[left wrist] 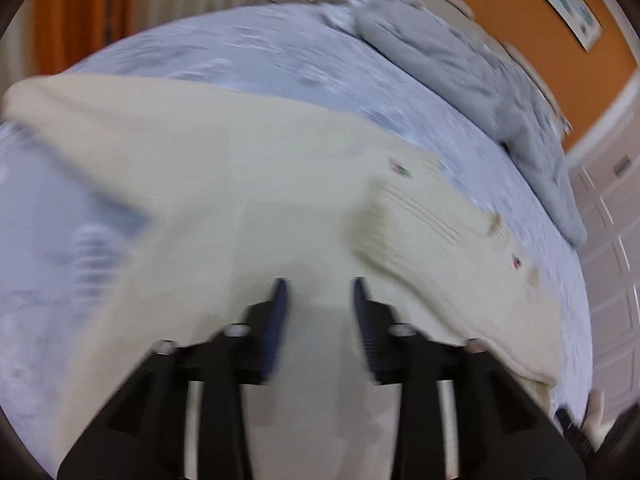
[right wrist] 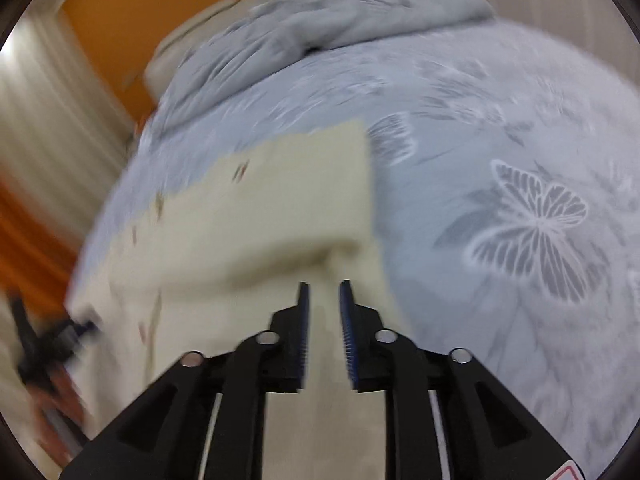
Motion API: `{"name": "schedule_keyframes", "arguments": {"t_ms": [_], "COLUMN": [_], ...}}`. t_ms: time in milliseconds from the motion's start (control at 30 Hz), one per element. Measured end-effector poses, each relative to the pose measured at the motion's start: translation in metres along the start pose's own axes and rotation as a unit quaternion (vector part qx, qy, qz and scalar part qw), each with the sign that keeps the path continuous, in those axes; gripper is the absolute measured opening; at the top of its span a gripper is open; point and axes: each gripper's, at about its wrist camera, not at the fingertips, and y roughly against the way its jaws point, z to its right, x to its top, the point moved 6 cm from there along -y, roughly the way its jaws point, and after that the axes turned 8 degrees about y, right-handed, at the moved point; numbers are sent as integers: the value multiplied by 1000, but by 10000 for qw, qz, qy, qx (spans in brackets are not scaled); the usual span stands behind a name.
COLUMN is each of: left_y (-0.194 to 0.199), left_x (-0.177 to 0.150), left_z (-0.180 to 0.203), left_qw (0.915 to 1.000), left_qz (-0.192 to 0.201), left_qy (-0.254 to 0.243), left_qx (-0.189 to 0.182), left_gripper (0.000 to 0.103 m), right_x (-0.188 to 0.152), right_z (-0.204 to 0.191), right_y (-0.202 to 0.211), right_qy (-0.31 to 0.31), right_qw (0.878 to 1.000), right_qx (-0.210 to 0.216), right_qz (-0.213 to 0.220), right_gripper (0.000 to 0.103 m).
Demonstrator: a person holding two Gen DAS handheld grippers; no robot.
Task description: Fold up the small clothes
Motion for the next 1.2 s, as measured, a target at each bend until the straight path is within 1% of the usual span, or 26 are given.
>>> {"name": "schedule_keyframes", "arguments": {"t_ms": [33, 100, 133, 167, 200, 233, 267, 333, 400, 467, 500, 533, 567, 600, 633, 733, 767, 833, 900, 933, 1000, 1033, 1067, 1100, 1133, 1200], "left_y": [7, 22, 27, 31, 36, 38, 39, 41, 35, 27, 27, 27, 22, 16, 18, 53, 69, 92, 112, 112, 98, 87, 72, 64, 54, 47], "left_x": [6, 27, 40, 51, 68, 83, 103, 124, 142, 152, 158, 162, 167, 173, 178, 199, 204, 202, 184, 170, 126, 101, 64, 43, 9, -29], "left_z": [-14, -51, -71, -87, -110, -128, -154, -191, -223, -242, -245, -245, -241, -236, -229, -188, -156, -101, -25, 10, 72, 93, 114, 121, 128, 127], "left_qw": [9999, 9987, 9972, 9954, 9915, 9878, 9806, 9679, 9524, 9423, 9374, 9357, 9396, 9457, 9486, 9609, 9694, 9787, 9850, 9872, 9902, 9898, 9881, 9870, 9839, 9787], "left_qz": [92, 251, 341, 420, 555, 638, 739, 866, 900, 829, 948, 998, 939, 788, 774, 1297, 1458, 1641, 1703, 1591, 1084, 831, 559, 465, 347, 184], "left_qy": [75, 316, 496, 670, 982, 1228, 1583, 2056, 2586, 2962, 3074, 3096, 3021, 2915, 2781, 2168, 1758, 1100, 242, -113, -772, -1053, -1364, -1495, -1722, -2028], "left_qx": [71, 295, 435, 549, 644, 712, 895, 1161, 1337, 1323, 1331, 1368, 1305, 1202, 1294, 1129, 903, 565, 101, -90, -422, -491, -448, -369, -332, -266], "left_gripper": [36, 46, 58, 65, 67, 71, 72, 73, 73, 72, 71, 57, 21, 11, 11, 10, 9, 9, 10, 11, 17, 42, 74, 81, 80, 80], "right_x": [-14, -41, -52, -60, -65, -68, -69, -67, -67, -68, -69, -69, -68, -68, -67, -68, -68, -68, -68, -68, -68, -68, -68, -68, -68, -68], "right_z": [-16, -36, -42, -45, -50, -50, -50, -46, -43, -45, -45, -46, -47, -47, -47, -48, -48, -48, -49, -48, -49, -49, -49, -49, -49, -49], "right_y": [1, -5, -10, -10, -9, -7, -11, -13, -15, -15, -15, -15, -16, -16, -17, -18, -18, -17, -17, -17, -17, -17, -17, -17, -16, -16], "right_qy": [265, 646, 795, 892, 1064, 1132, 1170, 1118, 1075, 1085, 1110, 1134, 1141, 1143, 1142, 1109, 1104, 1098, 1096, 1093, 1092, 1092, 1091, 1088, 1084, 1073], "right_qw": [9996, 9978, 9966, 9955, 9930, 9919, 9913, 9923, 9932, 9932, 9928, 9924, 9923, 9922, 9922, 9928, 9928, 9929, 9930, 9930, 9930, 9930, 9930, 9931, 9932, 9933], "right_qx": [-44, -123, -210, -307, -502, -575, -600, -540, -446, -415, -440, -470, -486, -494, -495, -463, -456, -449, -445, -446, -443, -442, -443, -440, -434, -420], "right_qz": [-15, -65, -98, -81, 47, 30, -33, -29, -30, -34, -20, -17, -13, -5, -8, -1, 4, 12, 12, 9, 5, 0, 0, 0, -4, -11], "right_gripper": [30, 47, 49, 53, 56, 57, 61, 64, 69, 72, 73, 74, 74, 75, 75, 76, 76, 76, 76, 76, 77, 77, 77, 77, 77, 77]}}
